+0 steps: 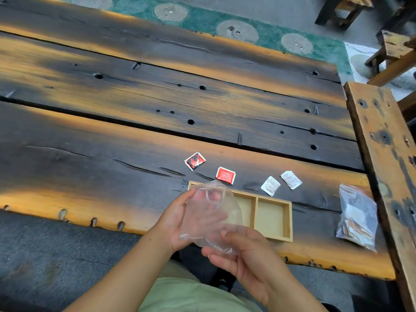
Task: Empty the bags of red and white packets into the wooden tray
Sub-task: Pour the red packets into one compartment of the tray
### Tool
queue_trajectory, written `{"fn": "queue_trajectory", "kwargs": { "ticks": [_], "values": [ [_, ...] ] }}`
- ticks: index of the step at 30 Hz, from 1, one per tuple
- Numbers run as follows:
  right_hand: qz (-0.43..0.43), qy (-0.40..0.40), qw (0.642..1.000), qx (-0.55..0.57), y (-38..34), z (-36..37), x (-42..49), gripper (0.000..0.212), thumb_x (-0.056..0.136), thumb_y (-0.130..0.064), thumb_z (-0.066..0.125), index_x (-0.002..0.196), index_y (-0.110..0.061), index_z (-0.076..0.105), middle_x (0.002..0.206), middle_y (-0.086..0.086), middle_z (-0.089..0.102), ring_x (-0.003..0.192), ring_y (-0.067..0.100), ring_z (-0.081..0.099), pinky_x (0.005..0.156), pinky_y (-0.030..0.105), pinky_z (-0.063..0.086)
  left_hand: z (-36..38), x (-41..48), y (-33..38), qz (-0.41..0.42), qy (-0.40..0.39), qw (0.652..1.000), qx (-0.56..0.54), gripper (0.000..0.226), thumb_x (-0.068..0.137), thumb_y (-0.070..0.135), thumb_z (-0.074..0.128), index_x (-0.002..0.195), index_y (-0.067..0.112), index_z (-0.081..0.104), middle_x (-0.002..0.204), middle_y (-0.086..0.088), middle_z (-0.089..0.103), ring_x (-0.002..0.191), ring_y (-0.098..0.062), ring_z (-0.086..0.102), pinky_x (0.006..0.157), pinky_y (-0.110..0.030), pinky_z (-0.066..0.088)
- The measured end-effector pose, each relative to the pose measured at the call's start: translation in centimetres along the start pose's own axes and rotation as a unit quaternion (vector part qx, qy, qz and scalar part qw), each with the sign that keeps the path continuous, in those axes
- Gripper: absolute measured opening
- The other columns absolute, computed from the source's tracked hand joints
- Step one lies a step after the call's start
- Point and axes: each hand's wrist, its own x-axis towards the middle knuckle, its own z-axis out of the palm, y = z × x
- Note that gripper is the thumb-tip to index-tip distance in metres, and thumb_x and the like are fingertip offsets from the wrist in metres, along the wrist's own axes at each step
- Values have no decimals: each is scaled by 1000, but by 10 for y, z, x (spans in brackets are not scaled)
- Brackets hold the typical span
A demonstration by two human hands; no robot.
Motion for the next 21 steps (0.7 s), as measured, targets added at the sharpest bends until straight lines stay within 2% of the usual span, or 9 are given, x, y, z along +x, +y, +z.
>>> {"fn": "queue_trajectory", "kwargs": {
  "ticks": [2, 5, 9, 11, 15, 18, 21],
  "values": [
    [-27, 31, 999, -23, 3, -2, 4, 15, 94, 1, 58, 107, -5, 62, 95, 19, 78, 80, 35, 76, 61, 31, 63, 8, 9, 5, 3, -6, 999, 44, 69, 91, 42, 60, 140, -5, 47, 138, -28, 54, 114, -40, 63, 95, -50, 51],
    [-54, 69, 996, -24, 6, -10, 10, 21, 93, 1, 60, 110, -12, 60, 103, 18, 76, 80, 33, 76, 65, 34, 63, 19, 23, 8, 13, -11, 995, 98, 59, 89, 26, 61, 139, -2, 48, 127, -25, 64, 113, -38, 66, 90, -46, 58],
    [-78, 98, 992, -7, 5, -29, 13, 22, 91, -3, 63, 112, -11, 65, 100, 11, 78, 86, 28, 75, 66, 35, 62, 39, 40, 2, -13, -39, 993, 112, 34, 95, 13, 51, 124, -2, 62, 123, -23, 67, 111, -36, 67, 103, -53, 47],
    [-94, 121, 988, 26, -1, -44, 13, 18, 94, -3, 59, 109, -7, 68, 92, 11, 77, 82, 24, 73, 66, 36, 63, 50, 51, -6, -25, -44, 992, 118, 31, 97, 10, 49, 120, -1, 66, 125, -22, 66, 115, -37, 64, 107, -56, 43],
    [-122, 165, 978, 39, -17, -88, 14, 17, 98, -5, 54, 107, -4, 69, 83, 7, 78, 73, 17, 75, 59, 27, 58, 82, 75, -28, -44, -46, 987, 151, 35, 96, 8, 46, 127, 2, 63, 127, -22, 65, 112, -35, 66, 100, -53, 49],
    [-122, 165, 978, 46, -30, -134, 17, 17, 98, -7, 55, 108, -3, 68, 92, 13, 78, 80, 23, 76, 70, 37, 58, 110, 97, -50, -49, -46, 985, 157, 37, 90, 5, 46, 124, -2, 59, 129, -23, 64, 107, -36, 68, 93, -52, 53],
    [-121, 163, 979, 13, -44, -189, 19, 19, 97, -4, 54, 109, -2, 69, 98, 18, 77, 84, 28, 75, 75, 41, 58, 136, 122, -75, -50, -39, 985, 159, 51, 80, 9, 52, 130, 1, 59, 130, -27, 61, 117, -41, 61, 102, -56, 46]
  ]
}}
